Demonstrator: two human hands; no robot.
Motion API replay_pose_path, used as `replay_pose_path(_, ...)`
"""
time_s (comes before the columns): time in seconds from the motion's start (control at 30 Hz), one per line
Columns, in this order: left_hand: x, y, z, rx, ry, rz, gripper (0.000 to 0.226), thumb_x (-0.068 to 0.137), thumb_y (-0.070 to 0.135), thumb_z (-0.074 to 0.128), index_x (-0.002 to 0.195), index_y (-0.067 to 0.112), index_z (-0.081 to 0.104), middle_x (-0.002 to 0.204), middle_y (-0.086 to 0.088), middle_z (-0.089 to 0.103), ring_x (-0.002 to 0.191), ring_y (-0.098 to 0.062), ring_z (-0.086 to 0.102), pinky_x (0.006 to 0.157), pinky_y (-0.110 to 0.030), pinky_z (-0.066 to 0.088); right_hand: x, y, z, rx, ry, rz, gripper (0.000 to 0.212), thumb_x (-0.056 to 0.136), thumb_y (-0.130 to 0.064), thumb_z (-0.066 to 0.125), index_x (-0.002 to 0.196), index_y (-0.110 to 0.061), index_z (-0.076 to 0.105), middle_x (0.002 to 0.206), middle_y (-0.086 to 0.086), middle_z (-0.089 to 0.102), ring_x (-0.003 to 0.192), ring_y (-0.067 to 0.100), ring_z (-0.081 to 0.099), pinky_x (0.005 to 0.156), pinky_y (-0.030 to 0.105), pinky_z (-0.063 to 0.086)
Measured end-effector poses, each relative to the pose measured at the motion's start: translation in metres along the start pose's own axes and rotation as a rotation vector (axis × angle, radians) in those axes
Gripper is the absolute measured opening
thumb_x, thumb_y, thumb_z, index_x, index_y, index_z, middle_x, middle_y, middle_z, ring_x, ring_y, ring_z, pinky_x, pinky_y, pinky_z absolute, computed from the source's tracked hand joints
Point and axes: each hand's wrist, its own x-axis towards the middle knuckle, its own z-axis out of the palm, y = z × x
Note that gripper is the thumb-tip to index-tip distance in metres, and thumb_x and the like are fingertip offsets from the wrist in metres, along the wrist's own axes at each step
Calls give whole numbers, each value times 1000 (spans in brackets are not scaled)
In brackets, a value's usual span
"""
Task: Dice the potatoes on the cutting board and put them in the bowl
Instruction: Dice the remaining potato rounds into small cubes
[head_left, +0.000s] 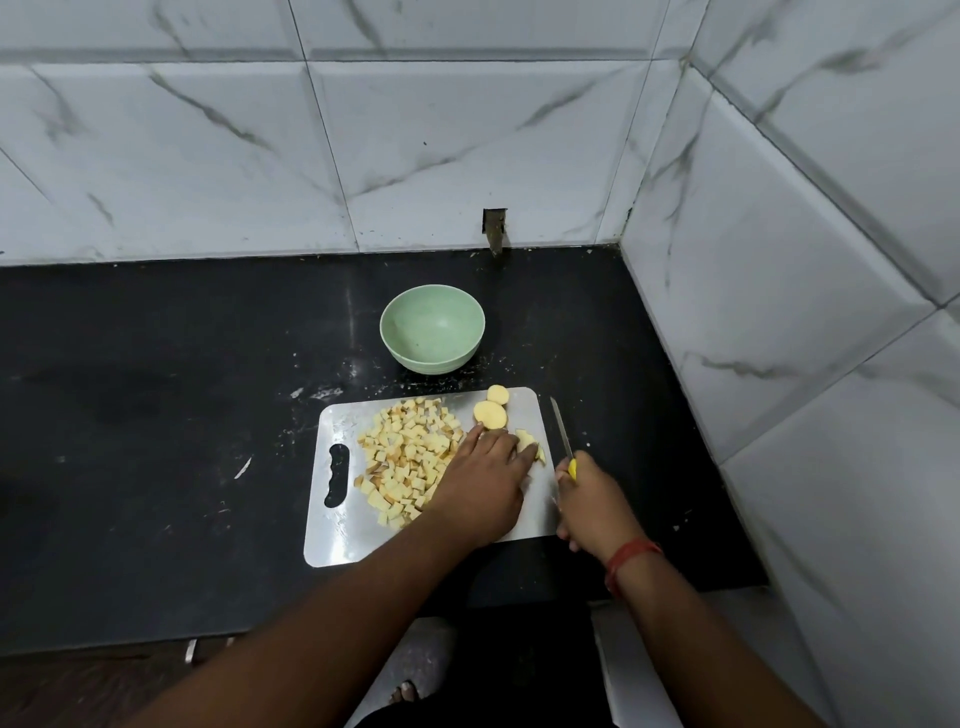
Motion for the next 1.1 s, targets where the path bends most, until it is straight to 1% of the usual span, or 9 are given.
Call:
replay_pose_path(0.07,3,1,2,31,-15,-8,55,100,33,42,154,22,39,144,-13,49,140,-33,39,125,-51,14,12,0,4,-41,56,-58,12,99,-17,41,98,-18,53,100,14,62,79,30,65,64,40,57)
replay_pose_path(0.1,4,0,4,43,-18,-9,56,99,33,44,154,23,40,143,-14,50,139,-34,40,125,-53,15,16,-1,6,-61,67,-80,13,98,-14,43,100,-17,56,107,13,59,86,32,64,76,43,56)
replay_pose_path(0.2,5,1,6,88,-19,-3,54,98,32,44,151,24,45,141,-15,50,138,-36,41,124,-55,17,23,-3,9,-177,78,-126,18,95,-9,47,108,-9,60,114,11,54,99,32,58,88,36,48)
replay_pose_path(0.37,2,1,5,99,-22,-4,53,99,28,42,151,23,44,145,-12,45,142,-35,34,124,-54,14,32,-5,15,-225,121,-145,6,90,-10,54,96,-10,58,105,10,59,97,30,59,83,36,49)
replay_pose_path(0.6,1,-3,-2,69,-46,45,53,100,25,41,153,22,41,154,-7,41,147,-31,27,125,-50,7,50,-10,13,-257,175,-127,19,94,-17,54,109,-8,60,112,11,60,101,30,60,82,34,47)
replay_pose_path(0.73,1,-7,-5,69,-80,48,52,102,26,40,154,25,41,157,-4,38,148,-29,26,126,-51,4,51,-9,12,-246,190,-126,19,93,-18,56,109,-9,60,112,10,60,100,29,60,81,33,48)
replay_pose_path(0.87,1,-7,-3,42,-86,28,54,101,27,41,155,25,39,158,-6,37,149,-29,24,125,-50,1,47,-11,14,-173,276,-129,14,94,-17,55,106,-10,61,111,8,59,96,26,61,82,36,52)
replay_pose_path(1.0,-1,-4,0,-24,-84,3,53,102,27,40,155,23,39,162,-6,34,152,-28,21,125,-47,0,44,-11,20,-198,200,-195,19,94,-13,52,110,-10,62,114,8,61,103,27,60,89,36,50)
replay_pose_path(1.1,0,-7,-1,-102,-75,-5,46,105,28,40,150,21,48,160,-3,39,151,-25,25,125,-46,2,41,-10,27,-128,179,-160,18,94,-9,51,107,-9,63,108,11,66,100,29,62,84,33,50)
